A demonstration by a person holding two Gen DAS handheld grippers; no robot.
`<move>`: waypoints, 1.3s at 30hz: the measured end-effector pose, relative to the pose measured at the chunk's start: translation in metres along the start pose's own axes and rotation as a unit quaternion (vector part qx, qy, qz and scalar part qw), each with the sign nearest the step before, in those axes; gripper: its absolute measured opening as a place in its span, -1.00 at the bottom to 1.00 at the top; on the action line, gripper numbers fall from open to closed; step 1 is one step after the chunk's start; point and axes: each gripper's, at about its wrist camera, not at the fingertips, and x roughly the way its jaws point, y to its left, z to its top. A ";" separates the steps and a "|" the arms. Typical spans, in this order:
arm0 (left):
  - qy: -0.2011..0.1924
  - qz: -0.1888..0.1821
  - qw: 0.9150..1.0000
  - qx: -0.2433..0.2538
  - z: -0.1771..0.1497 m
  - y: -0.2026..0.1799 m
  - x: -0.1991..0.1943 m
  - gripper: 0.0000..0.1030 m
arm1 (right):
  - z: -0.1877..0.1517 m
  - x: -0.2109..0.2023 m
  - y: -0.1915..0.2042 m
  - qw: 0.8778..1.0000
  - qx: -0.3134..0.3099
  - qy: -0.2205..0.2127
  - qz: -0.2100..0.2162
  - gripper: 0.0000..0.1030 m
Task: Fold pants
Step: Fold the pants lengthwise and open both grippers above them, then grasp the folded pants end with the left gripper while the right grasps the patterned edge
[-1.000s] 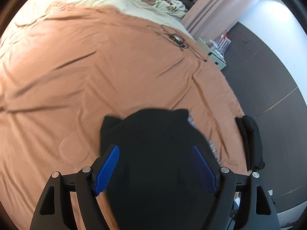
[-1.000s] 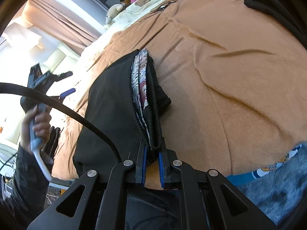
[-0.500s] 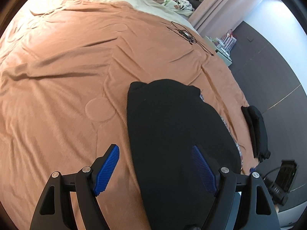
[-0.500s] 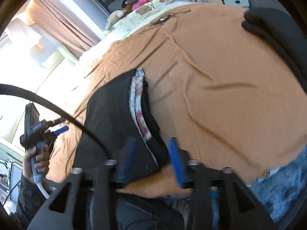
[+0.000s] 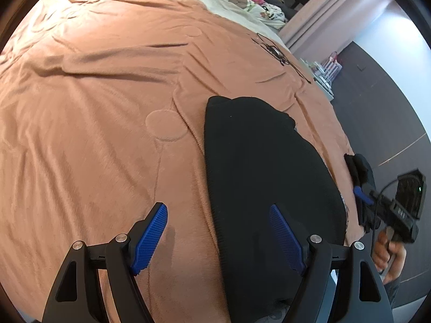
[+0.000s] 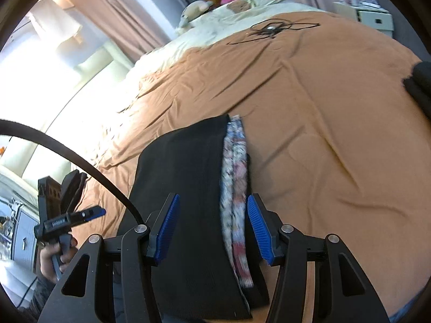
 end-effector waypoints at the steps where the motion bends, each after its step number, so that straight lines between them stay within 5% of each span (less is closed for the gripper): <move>1: 0.001 0.001 1.000 -0.001 0.000 0.000 0.001 0.56 | 0.006 0.008 0.000 1.000 -0.001 0.007 0.005 -0.01; 13: 0.021 0.000 1.000 0.002 -0.001 0.000 0.021 0.56 | 0.052 0.083 -0.015 0.997 0.025 0.067 0.027 -0.01; 27: 0.025 0.004 1.000 -0.008 0.001 0.002 0.030 0.54 | 0.072 0.082 -0.008 0.998 0.012 0.056 0.027 -0.17; 34: 0.025 0.004 1.000 -0.007 0.000 0.000 0.028 0.53 | 0.069 0.099 -0.010 0.995 0.019 0.090 0.035 -0.17; 39: 0.039 0.006 0.999 0.000 -0.002 -0.002 0.033 0.39 | 0.068 0.106 -0.011 0.994 0.019 0.101 0.030 -0.35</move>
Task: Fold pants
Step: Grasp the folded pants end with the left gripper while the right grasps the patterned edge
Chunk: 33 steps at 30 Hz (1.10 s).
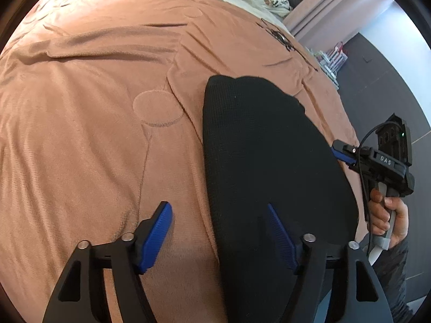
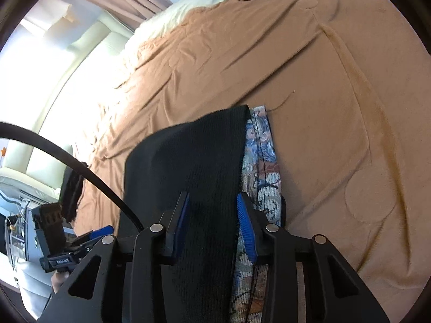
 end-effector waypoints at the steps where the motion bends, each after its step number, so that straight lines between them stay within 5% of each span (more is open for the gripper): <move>1: 0.001 -0.001 1.000 0.000 0.000 0.000 0.001 0.38 | 0.000 0.001 0.001 1.000 0.000 0.001 -0.001 -0.35; 3: 0.002 -0.002 1.000 -0.003 0.001 0.001 0.003 0.38 | 0.001 0.002 0.001 1.000 0.000 0.003 -0.002 -0.36; 7: 0.006 -0.005 1.000 -0.013 0.002 0.003 0.006 0.35 | 0.002 0.004 0.001 1.000 -0.001 0.006 -0.006 -0.96; 29: 0.005 -0.032 0.999 -0.036 0.012 -0.002 0.017 0.24 | -0.038 -0.059 0.017 0.989 0.001 -0.093 -0.116 -0.99; 33: 0.002 -0.043 0.998 -0.049 0.019 0.000 0.023 0.22 | -0.049 -0.038 0.014 0.989 0.004 -0.069 -0.128 -0.99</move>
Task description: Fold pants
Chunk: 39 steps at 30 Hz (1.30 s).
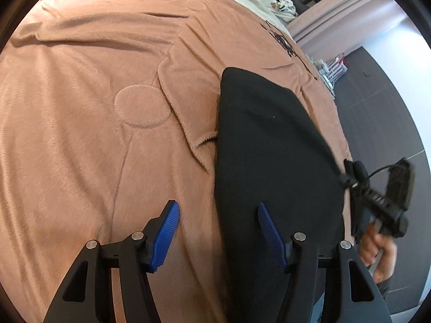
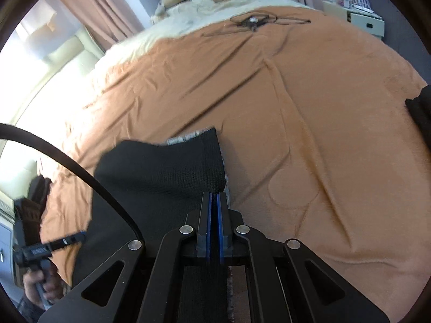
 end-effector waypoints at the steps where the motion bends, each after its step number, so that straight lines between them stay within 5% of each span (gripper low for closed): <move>1: 0.000 -0.004 1.000 -0.003 0.002 0.000 0.002 0.19 | -0.004 0.008 -0.001 1.000 0.005 0.011 0.000 -0.99; 9: -0.011 -0.018 1.000 -0.015 0.023 0.000 0.014 0.03 | -0.015 0.000 -0.001 1.000 0.017 0.001 0.008 -0.99; 16: -0.010 -0.028 1.000 -0.009 0.042 -0.010 0.030 -0.42 | -0.017 0.001 -0.016 0.999 0.019 0.018 0.043 -0.95; 18: -0.009 -0.025 1.000 -0.009 0.046 -0.009 0.033 -0.59 | -0.013 -0.006 -0.021 0.998 0.021 0.010 0.050 -0.83; 22: -0.015 -0.021 1.000 0.007 0.055 -0.012 0.031 -0.78 | -0.011 -0.012 -0.030 0.998 0.022 -0.006 0.051 0.07; 23: -0.018 -0.019 1.000 0.011 0.056 -0.013 0.029 -0.79 | -0.012 -0.013 -0.030 0.998 0.018 -0.004 0.053 0.07; 29: -0.013 -0.012 1.000 0.008 0.061 -0.011 0.035 -0.77 | -0.017 0.017 -0.025 0.997 0.008 0.037 0.063 0.01; 32: -0.003 -0.008 1.000 0.009 0.054 -0.010 0.036 -0.52 | -0.017 0.019 -0.029 0.996 0.019 0.031 0.076 -0.70; 35: 0.008 -0.009 1.000 0.009 0.043 -0.006 0.034 -0.29 | -0.015 0.013 -0.033 0.998 0.014 0.023 0.060 -0.97; 39: 0.016 -0.018 1.000 0.007 0.024 -0.002 0.024 -0.22 | -0.019 0.008 -0.029 0.998 0.011 0.022 0.057 -0.97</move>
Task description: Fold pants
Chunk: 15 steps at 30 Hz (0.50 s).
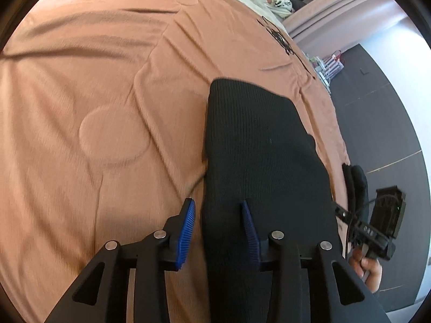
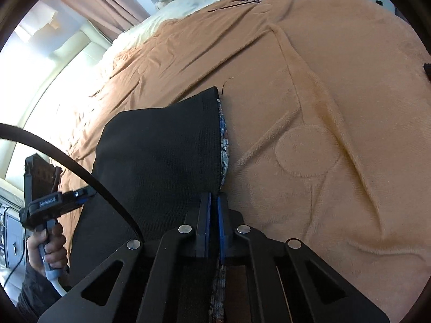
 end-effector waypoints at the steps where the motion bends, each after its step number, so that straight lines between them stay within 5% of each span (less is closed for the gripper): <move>1: 0.002 -0.003 1.000 -0.002 -0.004 0.001 -0.002 -0.21 | 0.000 -0.002 0.001 1.000 0.001 -0.001 0.003 -0.97; 8: 0.012 -0.018 1.000 -0.009 -0.033 0.004 -0.016 -0.21 | -0.008 -0.016 -0.005 1.000 0.015 -0.003 0.027 -0.85; 9: 0.012 -0.019 1.000 -0.009 -0.036 0.004 -0.017 -0.21 | -0.011 -0.018 -0.006 0.999 0.016 0.000 0.035 -0.76; 11: 0.012 -0.022 1.000 -0.011 -0.043 0.005 -0.020 -0.21 | -0.016 -0.022 -0.009 0.999 0.014 0.001 0.042 -0.09; 12: 0.013 -0.024 1.000 -0.012 -0.047 0.005 -0.021 -0.21 | -0.021 -0.026 -0.009 0.999 0.011 -0.002 0.040 0.08; 15: 0.015 -0.025 1.000 -0.011 -0.058 0.002 -0.024 -0.21 | -0.029 -0.030 -0.010 0.999 0.003 0.001 0.051 0.21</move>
